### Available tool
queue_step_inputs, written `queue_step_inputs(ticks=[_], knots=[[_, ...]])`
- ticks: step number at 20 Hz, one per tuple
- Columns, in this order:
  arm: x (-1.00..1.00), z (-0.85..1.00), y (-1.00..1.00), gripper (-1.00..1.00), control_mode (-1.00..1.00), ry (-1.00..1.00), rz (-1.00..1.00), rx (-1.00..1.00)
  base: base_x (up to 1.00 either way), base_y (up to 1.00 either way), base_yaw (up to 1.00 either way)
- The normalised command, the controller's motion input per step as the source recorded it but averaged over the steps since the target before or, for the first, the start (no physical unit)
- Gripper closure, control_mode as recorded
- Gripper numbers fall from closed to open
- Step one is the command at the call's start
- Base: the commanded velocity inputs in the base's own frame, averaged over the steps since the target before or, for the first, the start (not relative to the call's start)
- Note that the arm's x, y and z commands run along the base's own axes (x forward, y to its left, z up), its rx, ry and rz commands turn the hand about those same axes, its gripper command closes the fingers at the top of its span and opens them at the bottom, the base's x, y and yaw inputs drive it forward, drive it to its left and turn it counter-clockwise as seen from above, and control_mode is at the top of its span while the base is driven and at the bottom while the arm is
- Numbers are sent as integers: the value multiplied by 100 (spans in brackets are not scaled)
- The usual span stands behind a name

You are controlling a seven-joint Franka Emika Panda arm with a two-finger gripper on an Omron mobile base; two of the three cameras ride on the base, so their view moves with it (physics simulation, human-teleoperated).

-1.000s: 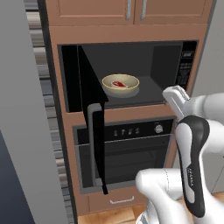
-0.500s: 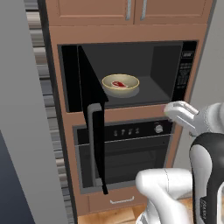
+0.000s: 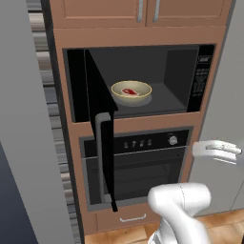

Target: Remove the mango from the bowl and place it on the small plate. Then place the bowl with only the steak in the microwave, close the door, and press the start button to microwave the steak.

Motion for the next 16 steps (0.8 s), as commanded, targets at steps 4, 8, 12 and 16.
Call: queue_step_inputs(ticks=[4, 8, 12, 16], knots=[[-49, 1, 34, -100, -100, -4, 18, -23, 0, 0, 0], [-37, 0, 66, -100, -100, 0, 17, -33, 0, 0, 0], [-49, 0, 74, -100, -100, 0, 16, -35, 0, 0, 0], [-30, -1, 83, -100, -100, 2, 12, -32, 0, 0, 0]])
